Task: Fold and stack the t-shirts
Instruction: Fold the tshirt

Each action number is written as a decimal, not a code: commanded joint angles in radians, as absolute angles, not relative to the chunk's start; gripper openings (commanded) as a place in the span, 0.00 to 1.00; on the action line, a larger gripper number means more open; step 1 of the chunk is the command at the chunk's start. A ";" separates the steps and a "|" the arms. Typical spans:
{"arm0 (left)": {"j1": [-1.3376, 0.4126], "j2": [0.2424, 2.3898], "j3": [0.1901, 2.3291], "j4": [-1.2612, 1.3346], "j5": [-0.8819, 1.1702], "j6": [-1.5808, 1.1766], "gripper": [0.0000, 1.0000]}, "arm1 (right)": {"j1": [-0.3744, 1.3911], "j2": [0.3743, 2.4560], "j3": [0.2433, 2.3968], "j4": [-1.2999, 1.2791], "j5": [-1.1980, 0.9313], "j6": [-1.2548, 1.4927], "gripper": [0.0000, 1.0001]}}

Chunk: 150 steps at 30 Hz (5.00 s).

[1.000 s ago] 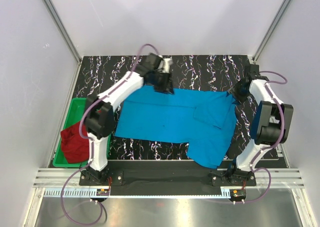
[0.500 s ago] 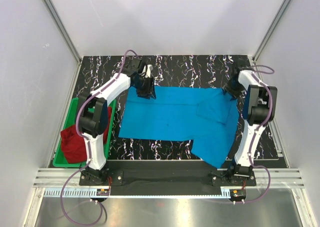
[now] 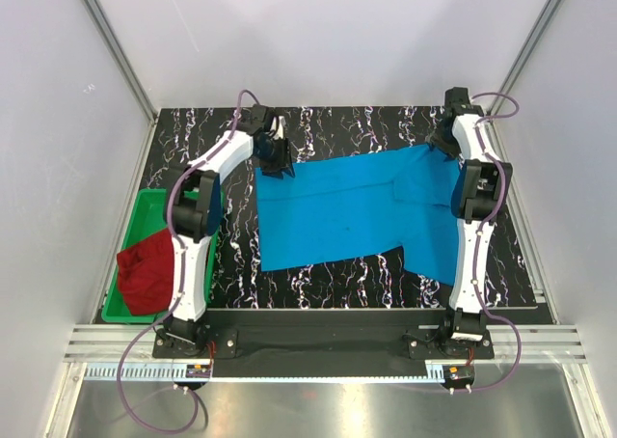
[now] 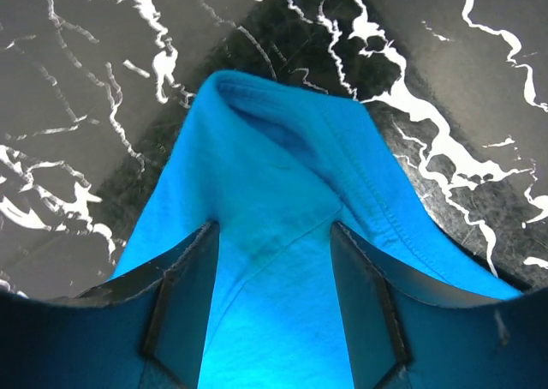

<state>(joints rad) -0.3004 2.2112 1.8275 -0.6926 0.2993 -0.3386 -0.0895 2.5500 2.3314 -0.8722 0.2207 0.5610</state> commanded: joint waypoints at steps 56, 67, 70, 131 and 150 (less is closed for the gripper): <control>-0.345 1.474 0.948 -0.678 0.078 -0.486 0.35 | -0.006 1.002 0.943 -0.887 -0.152 0.568 0.74; -0.319 1.577 0.948 -0.637 0.026 -0.528 0.37 | -0.006 1.043 1.006 -0.962 -0.077 0.528 0.76; -0.319 1.601 0.948 -0.635 0.044 -0.531 0.37 | -0.006 1.080 0.994 -0.936 -0.075 0.538 0.76; -0.249 1.687 0.910 -0.568 0.123 -0.463 0.34 | -0.227 1.384 0.922 -0.805 -0.092 0.492 0.80; -0.270 1.729 0.923 -0.555 0.169 -0.476 0.00 | -0.233 1.393 0.940 -0.821 -0.064 0.486 0.81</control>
<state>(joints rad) -0.2581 1.6737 0.9478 -0.6136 0.1753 -0.4778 -0.2260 1.3907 0.8970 -0.8127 -0.0902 0.5045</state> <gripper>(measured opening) 0.044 0.802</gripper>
